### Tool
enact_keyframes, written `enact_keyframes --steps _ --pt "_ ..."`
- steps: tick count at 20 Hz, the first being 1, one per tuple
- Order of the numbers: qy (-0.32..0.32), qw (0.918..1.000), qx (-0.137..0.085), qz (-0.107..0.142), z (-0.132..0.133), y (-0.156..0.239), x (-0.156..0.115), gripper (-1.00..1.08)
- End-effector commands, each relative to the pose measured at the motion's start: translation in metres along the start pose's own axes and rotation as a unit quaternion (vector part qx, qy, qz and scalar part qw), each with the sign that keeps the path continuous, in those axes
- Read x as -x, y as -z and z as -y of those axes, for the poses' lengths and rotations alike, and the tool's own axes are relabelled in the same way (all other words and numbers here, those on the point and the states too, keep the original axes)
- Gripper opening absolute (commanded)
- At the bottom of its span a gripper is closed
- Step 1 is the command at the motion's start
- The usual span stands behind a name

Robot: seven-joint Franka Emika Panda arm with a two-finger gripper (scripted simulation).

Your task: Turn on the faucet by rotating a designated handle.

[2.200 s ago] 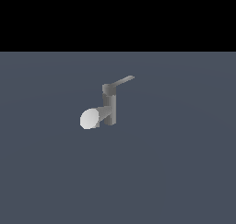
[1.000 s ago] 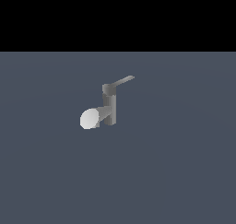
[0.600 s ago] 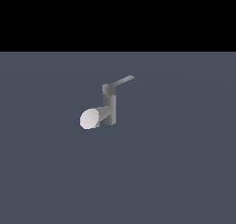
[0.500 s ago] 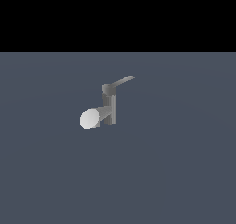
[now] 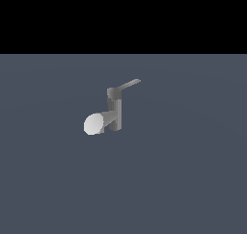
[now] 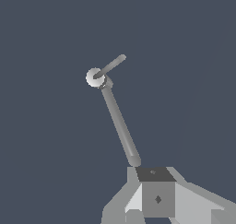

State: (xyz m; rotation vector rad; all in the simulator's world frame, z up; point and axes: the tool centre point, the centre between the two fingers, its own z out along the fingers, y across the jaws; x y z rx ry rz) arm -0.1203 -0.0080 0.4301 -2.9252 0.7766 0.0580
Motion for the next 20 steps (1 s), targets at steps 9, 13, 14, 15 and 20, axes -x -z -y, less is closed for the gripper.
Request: enact_keyframes --steps 9,13,14,15,20 --pt "-0.161 0.9868 -0.007 0.008 0.024 -0.058 -0.068 -1.0" --pt "-0.223 0.9748 -0.004 0.007 0.03 -0.084 -0.092 -1.0" --pt "-0.238 0.9712 -0.004 0.006 0.031 -0.091 -0.098 -1.0" --pt "-0.253 0.9674 -0.003 0.006 0.032 -0.097 -0.104 -1.0" --pt "-0.327 0.9449 0.004 -0.002 0.036 -0.133 -0.132 -1.0"
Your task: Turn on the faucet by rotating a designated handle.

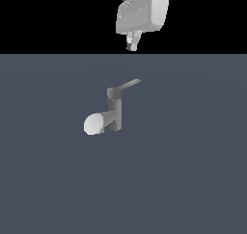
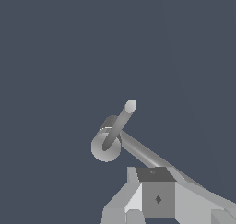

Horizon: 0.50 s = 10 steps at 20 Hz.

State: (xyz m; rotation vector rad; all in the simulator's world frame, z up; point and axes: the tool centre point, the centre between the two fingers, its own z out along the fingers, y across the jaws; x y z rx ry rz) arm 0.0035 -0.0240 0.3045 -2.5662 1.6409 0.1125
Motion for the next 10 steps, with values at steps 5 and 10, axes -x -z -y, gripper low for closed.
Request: enact_keyframes --steps 5,10 --pt "-0.1 0.9948 0.004 -0.018 0.022 -0.048 -0.027 -1.0" --pt "-0.162 0.9862 0.006 -0.035 0.034 -0.08 -0.044 -1.0"
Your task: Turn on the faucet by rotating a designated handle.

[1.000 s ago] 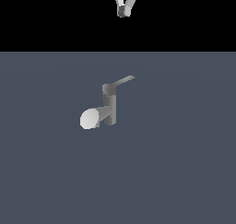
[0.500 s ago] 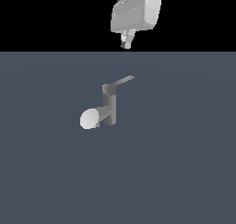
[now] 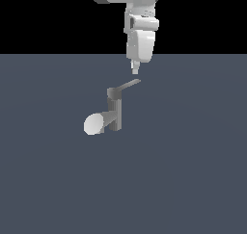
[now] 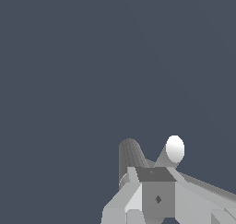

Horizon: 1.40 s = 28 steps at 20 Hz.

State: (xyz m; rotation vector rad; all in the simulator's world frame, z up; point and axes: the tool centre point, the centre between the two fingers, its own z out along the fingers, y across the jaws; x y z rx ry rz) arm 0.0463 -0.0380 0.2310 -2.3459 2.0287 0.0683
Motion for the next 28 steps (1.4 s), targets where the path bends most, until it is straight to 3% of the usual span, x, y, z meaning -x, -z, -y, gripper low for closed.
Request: enact_keyframes --steps 1,9,18,28 --pt "-0.029 0.9996 0.0 -0.008 0.007 -0.015 -0.005 -1.0" --pt "-0.081 0.9963 -0.002 -0.026 0.019 -0.043 -0.016 -1.0" --pt "-0.09 0.9955 -0.002 -0.029 0.02 -0.048 -0.017 -1.0" --pt "-0.09 0.9955 -0.002 -0.029 -0.008 -0.048 -0.015 -1.0"
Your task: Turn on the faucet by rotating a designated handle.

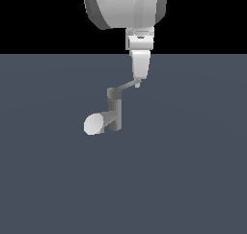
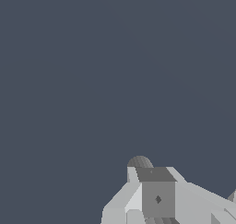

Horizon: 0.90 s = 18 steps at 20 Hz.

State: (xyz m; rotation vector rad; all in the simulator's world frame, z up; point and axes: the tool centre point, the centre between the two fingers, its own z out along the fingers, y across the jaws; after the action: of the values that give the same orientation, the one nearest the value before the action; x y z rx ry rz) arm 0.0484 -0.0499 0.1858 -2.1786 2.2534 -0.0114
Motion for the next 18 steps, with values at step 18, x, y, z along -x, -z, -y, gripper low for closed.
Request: enact_keyframes --steps 18 --pt "0.004 0.9999 -0.012 0.002 -0.04 0.011 0.005 -1.0"
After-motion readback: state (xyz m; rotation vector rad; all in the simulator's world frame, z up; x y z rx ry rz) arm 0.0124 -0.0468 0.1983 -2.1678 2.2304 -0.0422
